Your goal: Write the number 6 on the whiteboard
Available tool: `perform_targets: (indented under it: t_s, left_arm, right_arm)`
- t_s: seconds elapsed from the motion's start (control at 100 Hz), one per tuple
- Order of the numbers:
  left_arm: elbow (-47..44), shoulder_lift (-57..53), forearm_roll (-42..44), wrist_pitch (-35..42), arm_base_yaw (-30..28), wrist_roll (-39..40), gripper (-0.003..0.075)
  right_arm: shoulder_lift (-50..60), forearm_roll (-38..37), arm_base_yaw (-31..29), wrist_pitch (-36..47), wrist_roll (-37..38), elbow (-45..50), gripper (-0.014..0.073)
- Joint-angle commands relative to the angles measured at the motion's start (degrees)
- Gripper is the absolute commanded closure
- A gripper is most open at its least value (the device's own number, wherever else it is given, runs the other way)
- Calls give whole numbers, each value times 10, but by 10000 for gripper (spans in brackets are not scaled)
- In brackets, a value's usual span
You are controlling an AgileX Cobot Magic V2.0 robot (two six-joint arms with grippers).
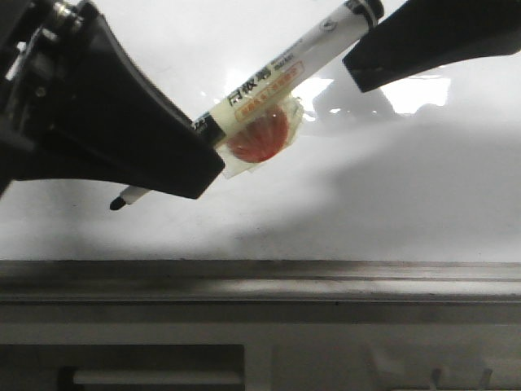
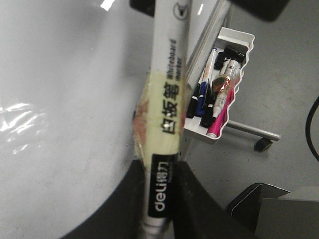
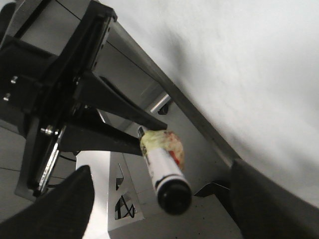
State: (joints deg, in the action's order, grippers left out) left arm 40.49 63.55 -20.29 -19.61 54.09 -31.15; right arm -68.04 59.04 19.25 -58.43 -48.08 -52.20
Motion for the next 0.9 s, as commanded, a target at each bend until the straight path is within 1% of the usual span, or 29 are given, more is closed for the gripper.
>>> perform_targets:
  t_s: [0.0,0.06,0.13,0.22,0.24,0.25,0.37,0.44,0.47,0.51,0.56,0.59,0.61,0.62,0.63,0.66,0.71,0.73,0.78,0.84,0.89]
  left_arm:
    - [20,-8,-6,40,3,1,741]
    - [20,-8,-6,40,3,1,741]
    - [20,-8,-6,41,3,1,741]
    - [20,-8,-6,49,3,1,741]
    - [20,-8,-6,53,3,1,740]
    - [20,-8,-6,55,3,1,740]
    - [20,-8,-7,71,3,1,739]
    - [20,-8,-8,75,3,1,728]
    - [20,-8,-8,75,3,1,708]
    - [20,-8,-8,75,3,1,656]
    - [20,-8,-12,75,3,1,564]
    - [20,-9,-16,75,2,1,480]
    - [20,-9,-20,76,2,1,444]
    - [20,-9,-19,77,2,1,406]
    - [20,-11,-21,77,2,1,387]
    - [20,-12,-24,78,1,1,297]
    - [20,-16,-24,84,1,7,202]
    - [20,-20,-24,85,-1,7,177]
    - [20,-31,-33,89,-6,7,154]
    - [20,-54,-43,90,-18,7,161]
    - [20,-76,-52,90,-37,7,182]
  right_arm:
    - [-9,35,9,-3,-16,-28,95]
    - [-17,39,15,-2,-27,-29,135]
    - [-24,39,18,-2,-32,-29,221]
    - [-28,39,18,-8,-40,-29,371]
    - [-28,39,18,-8,-43,-29,421]
    - [-28,39,18,-8,-44,-29,421]
    - [-28,40,18,-11,-60,-29,667]
    - [-28,40,18,-13,-61,-29,659]
    - [-28,40,18,-13,-62,-29,659]
    - [-28,40,18,-13,-65,-29,659]
    - [-28,40,18,-13,-67,-29,659]
    - [-28,40,18,-13,-70,-29,659]
    - [-28,40,18,-13,-71,-29,658]
    - [-28,40,18,-13,-73,-29,658]
    - [-28,40,18,-13,-73,-29,658]
    - [-28,40,18,-13,-73,-29,658]
    - [-26,40,18,-12,-73,-29,658]
    - [-23,40,18,-12,-73,-28,657]
    - [-12,40,18,-4,-74,-23,654]
    - [10,39,18,16,-76,-11,641]
    - [37,36,18,42,-76,1,638]
